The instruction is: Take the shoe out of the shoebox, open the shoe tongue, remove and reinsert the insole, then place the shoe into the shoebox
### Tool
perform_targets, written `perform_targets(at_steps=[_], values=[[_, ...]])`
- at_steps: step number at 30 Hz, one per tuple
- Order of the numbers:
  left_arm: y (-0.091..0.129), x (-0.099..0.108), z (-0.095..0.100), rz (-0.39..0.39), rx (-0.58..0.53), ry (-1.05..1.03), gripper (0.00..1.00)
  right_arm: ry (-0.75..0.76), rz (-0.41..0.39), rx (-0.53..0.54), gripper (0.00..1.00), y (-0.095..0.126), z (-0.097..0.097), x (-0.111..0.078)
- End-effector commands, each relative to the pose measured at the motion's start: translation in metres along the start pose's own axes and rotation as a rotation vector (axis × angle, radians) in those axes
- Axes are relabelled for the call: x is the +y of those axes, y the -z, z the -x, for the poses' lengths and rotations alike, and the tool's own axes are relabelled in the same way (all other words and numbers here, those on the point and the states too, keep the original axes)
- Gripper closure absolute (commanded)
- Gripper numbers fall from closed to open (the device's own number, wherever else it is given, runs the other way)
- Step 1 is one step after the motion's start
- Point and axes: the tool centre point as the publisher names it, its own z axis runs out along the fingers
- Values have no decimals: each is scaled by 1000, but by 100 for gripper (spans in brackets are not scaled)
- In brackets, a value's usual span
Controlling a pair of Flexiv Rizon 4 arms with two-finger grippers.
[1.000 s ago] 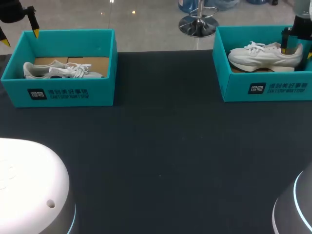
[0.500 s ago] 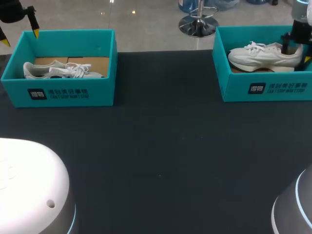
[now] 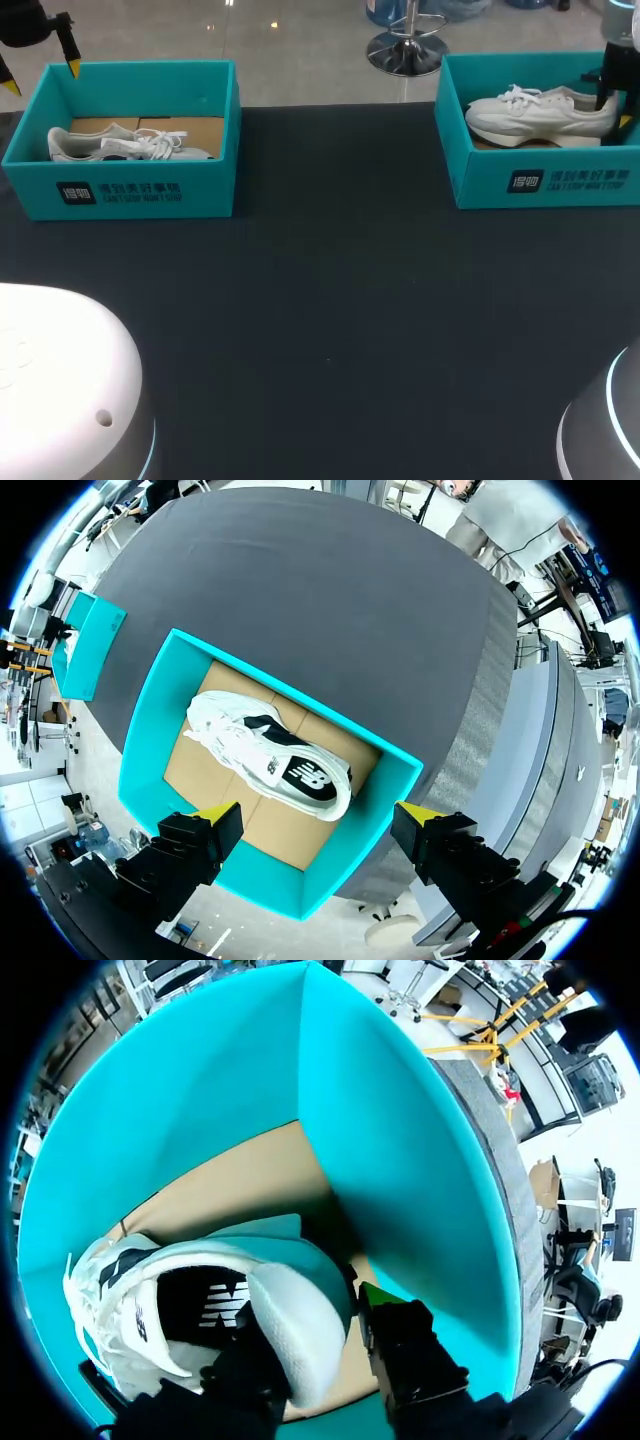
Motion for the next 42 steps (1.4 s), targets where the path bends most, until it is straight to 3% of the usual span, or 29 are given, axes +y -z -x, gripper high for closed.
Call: perform_targets(at_steps=[1, 10, 29, 42], values=[[0, 0, 0, 1, 2, -1, 0, -10, -22, -15, 100, 1, -4, 5], [0, 0, 0, 1, 2, -1, 0, -80, -64, 9, 100, 17, 9, -3], [0, 0, 0, 1, 2, -1, 0, -30, 22, 1, 100, 129, 43, -24], [0, 0, 0, 1, 2, -1, 0, -3, 38, 10, 100, 199, 53, -20]])
